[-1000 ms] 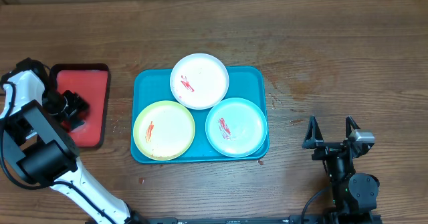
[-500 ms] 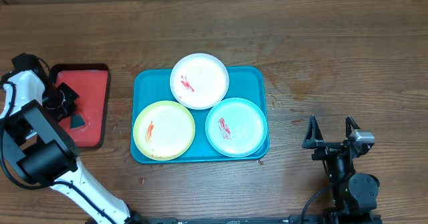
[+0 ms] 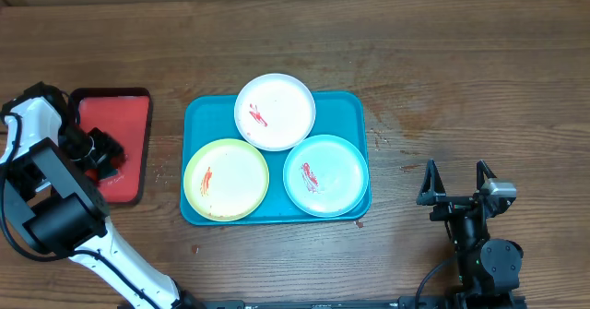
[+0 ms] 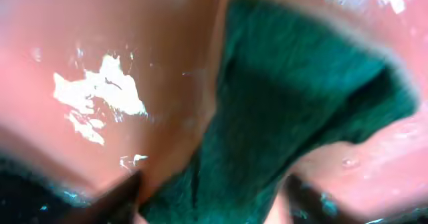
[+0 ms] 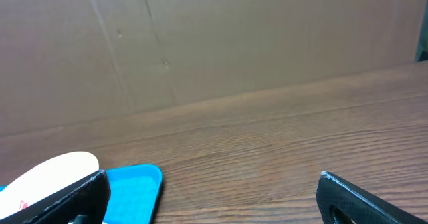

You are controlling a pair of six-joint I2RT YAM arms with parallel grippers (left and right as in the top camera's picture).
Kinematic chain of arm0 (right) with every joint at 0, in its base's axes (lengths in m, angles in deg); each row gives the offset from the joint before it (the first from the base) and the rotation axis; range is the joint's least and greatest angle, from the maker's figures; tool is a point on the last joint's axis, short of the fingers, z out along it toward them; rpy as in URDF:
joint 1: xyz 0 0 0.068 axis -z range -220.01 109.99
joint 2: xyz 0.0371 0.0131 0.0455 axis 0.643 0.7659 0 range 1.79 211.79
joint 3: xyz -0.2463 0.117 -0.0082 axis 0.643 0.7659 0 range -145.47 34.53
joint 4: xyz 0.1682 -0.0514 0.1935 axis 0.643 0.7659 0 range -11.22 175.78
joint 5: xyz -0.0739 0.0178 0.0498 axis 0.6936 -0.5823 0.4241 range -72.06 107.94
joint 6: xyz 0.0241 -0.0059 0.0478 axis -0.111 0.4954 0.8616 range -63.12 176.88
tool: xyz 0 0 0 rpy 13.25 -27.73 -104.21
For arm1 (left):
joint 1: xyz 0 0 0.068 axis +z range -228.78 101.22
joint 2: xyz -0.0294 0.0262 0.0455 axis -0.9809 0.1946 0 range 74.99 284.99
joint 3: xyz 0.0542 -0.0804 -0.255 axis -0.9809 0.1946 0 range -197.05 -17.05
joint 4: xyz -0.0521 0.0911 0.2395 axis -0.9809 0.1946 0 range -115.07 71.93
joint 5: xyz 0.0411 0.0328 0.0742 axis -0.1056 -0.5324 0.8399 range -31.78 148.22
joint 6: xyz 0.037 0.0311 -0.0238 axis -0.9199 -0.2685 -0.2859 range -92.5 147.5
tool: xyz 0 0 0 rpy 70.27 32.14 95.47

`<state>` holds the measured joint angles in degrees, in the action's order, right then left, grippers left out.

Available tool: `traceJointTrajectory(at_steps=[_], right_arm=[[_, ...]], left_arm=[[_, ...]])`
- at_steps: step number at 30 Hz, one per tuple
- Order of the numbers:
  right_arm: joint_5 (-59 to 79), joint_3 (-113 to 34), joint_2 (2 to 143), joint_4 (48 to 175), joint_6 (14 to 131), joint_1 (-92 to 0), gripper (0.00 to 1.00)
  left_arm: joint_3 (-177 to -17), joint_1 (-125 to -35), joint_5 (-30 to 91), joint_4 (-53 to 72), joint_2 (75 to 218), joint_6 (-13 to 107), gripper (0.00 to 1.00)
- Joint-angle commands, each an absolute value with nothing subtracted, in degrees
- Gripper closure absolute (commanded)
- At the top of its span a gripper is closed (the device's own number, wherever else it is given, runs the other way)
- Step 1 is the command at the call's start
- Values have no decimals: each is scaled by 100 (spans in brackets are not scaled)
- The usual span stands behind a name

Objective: Clean dirty plates on tray and stack at the side
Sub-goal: 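Press and rub the sponge in the red tray's liquid with the left gripper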

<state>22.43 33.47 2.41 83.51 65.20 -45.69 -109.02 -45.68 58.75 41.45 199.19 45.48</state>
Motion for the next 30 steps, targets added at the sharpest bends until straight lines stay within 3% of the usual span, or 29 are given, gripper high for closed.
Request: traceJointTrajectory(at_steps=[1,2,7,8,9,10,11,20,21,23,24,25,30], right_arm=[[2282,3408,195,8318,6494,-4595,0],[2282,3406,195,8318,6494,-4595,0],[2282,3408,195,8318,6494,-4595,0],[2282,3408,195,8318,6496,-4595,0],[2282,3406,195,8318,6494,-4595,0],[2282,3408,195,8318,6494,-4595,0],[2282,3408,195,8318,6494,-4595,0],[2282,3408,195,8318,6494,-4595,0],[2282,3408,195,8318,6494,-4595,0],[2282,3406,195,8318,6494,-4595,0],[2282,3406,195,8318,6494,-4595,0],[2282,3408,195,8318,6496,-4595,0],[2282,3408,195,8318,6494,-4595,0]], left_arm=[[-10891,-4581,5819,4283,20024,4548,82],[-10891,-4581,5819,4285,20024,4548,96],[-10891,-4581,5819,4112,20024,4548,96],[-10891,-4581,5819,4014,20024,4548,89],[-10891,-4581,5821,3793,20024,4548,27],[-10891,-4581,5821,3634,20024,4548,5],[-10891,-4581,5825,3505,20024,4548,0],[-10891,-4581,5860,2613,20024,4546,0],[-10891,-4581,5860,2585,20024,4546,5],[-10891,-4581,5860,2585,20024,4544,39],[-10891,-4581,5860,2598,20024,4511,77],[-10891,-4581,5860,2611,20024,4452,93],[-10891,-4581,5860,2777,20024,4397,96]])
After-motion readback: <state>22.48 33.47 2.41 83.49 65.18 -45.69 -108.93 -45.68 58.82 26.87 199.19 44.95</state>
